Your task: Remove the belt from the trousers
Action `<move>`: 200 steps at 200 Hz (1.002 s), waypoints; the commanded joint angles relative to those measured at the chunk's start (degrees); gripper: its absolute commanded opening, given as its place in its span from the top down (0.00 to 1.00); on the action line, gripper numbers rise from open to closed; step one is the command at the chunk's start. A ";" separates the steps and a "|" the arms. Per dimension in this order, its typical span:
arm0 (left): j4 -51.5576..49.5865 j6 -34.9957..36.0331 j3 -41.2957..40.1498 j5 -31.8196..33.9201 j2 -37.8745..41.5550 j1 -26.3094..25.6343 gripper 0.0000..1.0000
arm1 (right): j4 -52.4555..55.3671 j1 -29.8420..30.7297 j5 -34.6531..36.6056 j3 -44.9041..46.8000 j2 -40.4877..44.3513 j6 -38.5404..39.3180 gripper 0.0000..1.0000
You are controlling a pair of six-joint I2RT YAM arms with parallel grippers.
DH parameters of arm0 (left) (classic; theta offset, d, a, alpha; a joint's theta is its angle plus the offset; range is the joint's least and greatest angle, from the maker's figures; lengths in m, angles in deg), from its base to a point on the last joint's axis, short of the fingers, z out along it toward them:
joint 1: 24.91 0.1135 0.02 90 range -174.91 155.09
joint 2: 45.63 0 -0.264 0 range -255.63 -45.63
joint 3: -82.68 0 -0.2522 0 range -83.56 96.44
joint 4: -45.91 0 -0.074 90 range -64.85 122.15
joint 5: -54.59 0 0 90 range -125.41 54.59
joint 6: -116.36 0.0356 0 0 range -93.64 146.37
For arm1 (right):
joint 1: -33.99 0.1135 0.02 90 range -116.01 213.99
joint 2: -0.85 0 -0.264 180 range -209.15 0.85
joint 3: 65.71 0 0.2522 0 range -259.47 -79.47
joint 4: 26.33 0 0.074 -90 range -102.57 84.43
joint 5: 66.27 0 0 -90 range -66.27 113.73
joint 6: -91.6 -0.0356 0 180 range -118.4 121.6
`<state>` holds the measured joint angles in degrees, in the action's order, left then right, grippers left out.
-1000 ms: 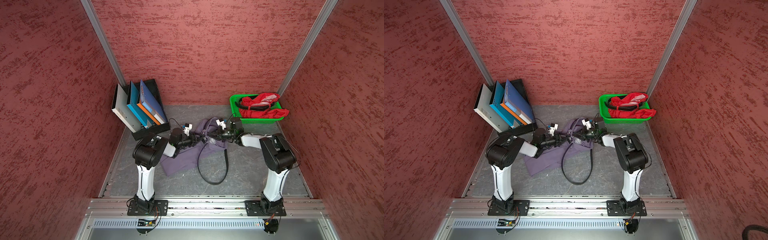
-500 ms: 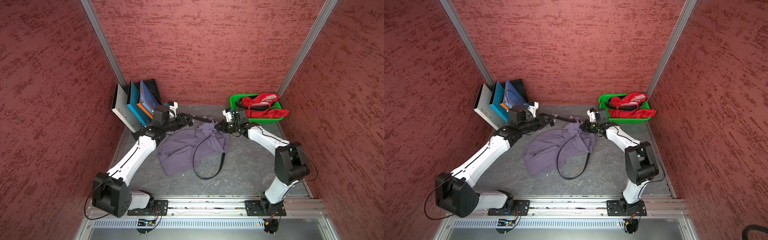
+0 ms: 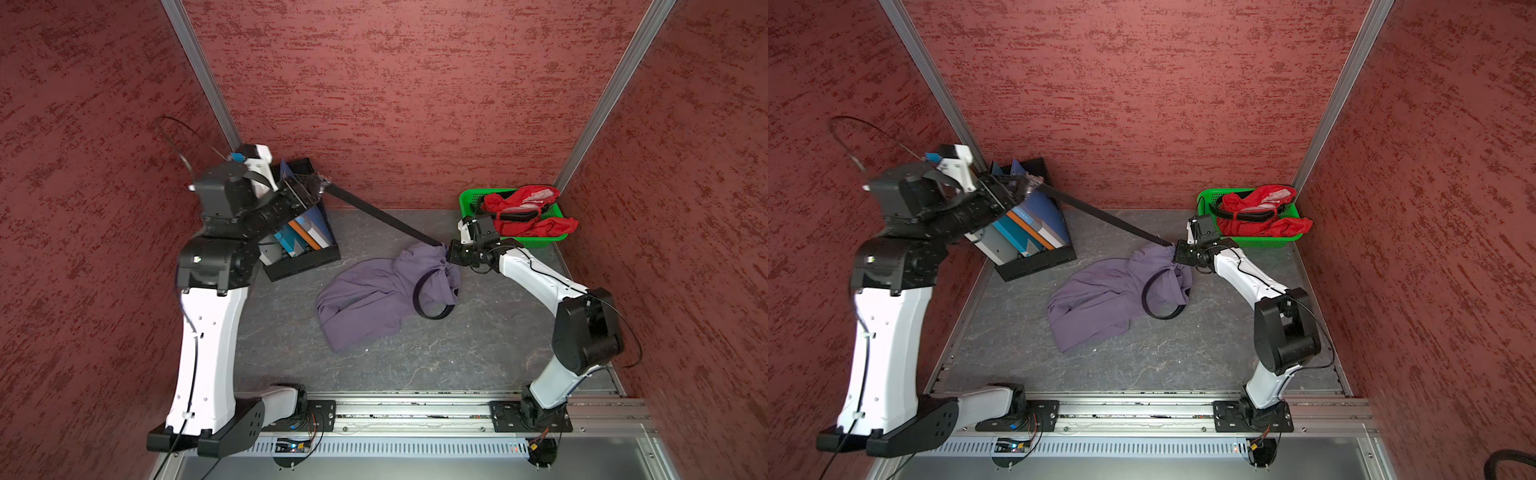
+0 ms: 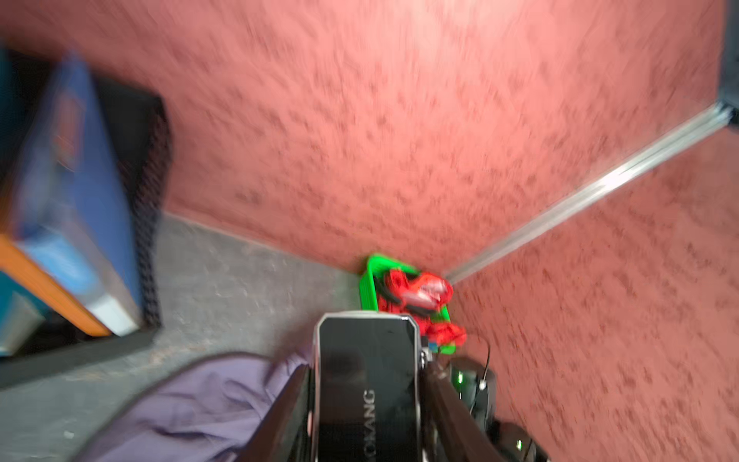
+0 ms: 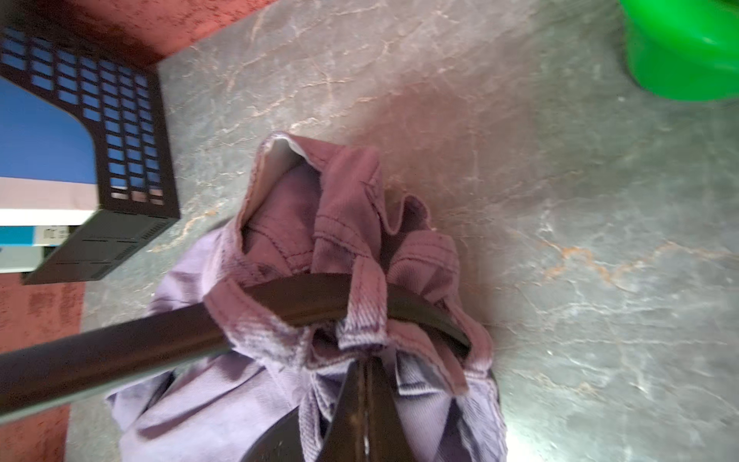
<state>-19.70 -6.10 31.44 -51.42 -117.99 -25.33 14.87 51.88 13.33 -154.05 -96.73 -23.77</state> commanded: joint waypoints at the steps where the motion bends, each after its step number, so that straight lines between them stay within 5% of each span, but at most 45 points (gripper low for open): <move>1: -5.52 3.34 12.97 6.36 -0.71 7.46 1.00 | 5.89 -1.10 8.42 2.12 0.42 1.02 1.00; 36: -17.35 6.58 40.43 15.50 -7.96 14.20 0.97 | 7.80 -1.68 10.75 1.42 -1.81 0.33 1.00; 67: -14.99 9.59 40.92 22.59 -6.19 14.29 0.95 | 8.31 -2.78 10.89 -0.96 -3.57 0.96 1.00; 97: -13.35 4.20 26.81 11.39 -4.98 14.36 0.90 | 8.62 -2.82 7.80 -4.16 -5.10 1.97 1.00; 109: -6.89 -2.63 11.29 -1.55 -2.63 13.21 0.90 | 8.37 -2.82 6.48 -4.13 -5.42 1.99 1.00; 119: 3.05 -9.01 -4.33 -7.58 -0.21 7.86 0.80 | 7.59 -2.77 5.44 -3.37 -5.50 1.42 1.00; 139: 10.56 -15.50 -22.15 0.90 0.01 -9.10 0.59 | 6.41 -2.73 3.69 -2.41 -6.11 0.77 1.00; 153: 16.18 -23.57 -31.07 1.87 -1.54 -14.27 0.49 | 5.62 -2.46 2.51 -2.07 -6.36 0.71 1.00; 161: 19.40 -27.52 -34.60 3.11 -2.63 -16.37 0.36 | 5.08 -2.16 1.84 -2.01 -6.33 0.99 1.00; 170: 20.96 -30.93 -35.75 5.60 -5.10 -18.62 0.18 | 4.34 -1.64 0.86 -1.64 -6.28 1.52 1.00; 200: 20.51 -41.72 -30.45 9.21 -15.00 -25.04 0.02 | 5.99 -0.63 -0.41 -2.14 -7.23 3.45 1.00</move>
<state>-6.33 -34.85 -5.78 -46.24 -131.15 -46.71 21.16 50.11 15.52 -156.13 -102.52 -22.32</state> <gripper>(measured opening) 0.957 0.048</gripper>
